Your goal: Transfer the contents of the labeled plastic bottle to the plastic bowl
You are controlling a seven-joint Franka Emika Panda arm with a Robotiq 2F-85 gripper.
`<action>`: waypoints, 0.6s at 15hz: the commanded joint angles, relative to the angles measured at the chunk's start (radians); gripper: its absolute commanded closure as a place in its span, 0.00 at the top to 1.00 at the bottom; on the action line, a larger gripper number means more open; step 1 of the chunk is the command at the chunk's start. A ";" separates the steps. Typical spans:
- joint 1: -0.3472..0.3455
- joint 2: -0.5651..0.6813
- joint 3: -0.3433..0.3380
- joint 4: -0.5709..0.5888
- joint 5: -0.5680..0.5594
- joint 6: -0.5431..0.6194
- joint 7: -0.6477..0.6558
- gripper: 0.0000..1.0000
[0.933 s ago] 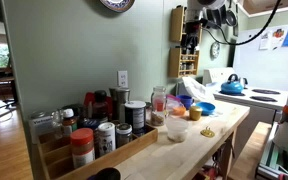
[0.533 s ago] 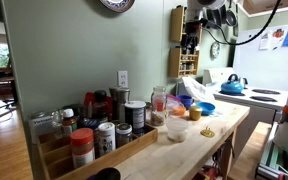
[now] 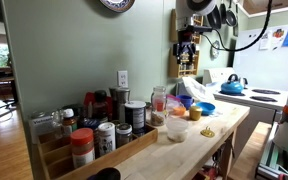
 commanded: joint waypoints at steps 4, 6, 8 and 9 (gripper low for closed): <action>0.026 0.022 -0.019 0.013 -0.005 -0.001 0.015 1.00; 0.014 0.010 -0.030 0.019 -0.014 -0.003 0.025 1.00; -0.007 0.042 -0.044 0.052 0.019 0.002 0.125 1.00; -0.011 0.057 -0.050 0.063 0.027 0.001 0.160 1.00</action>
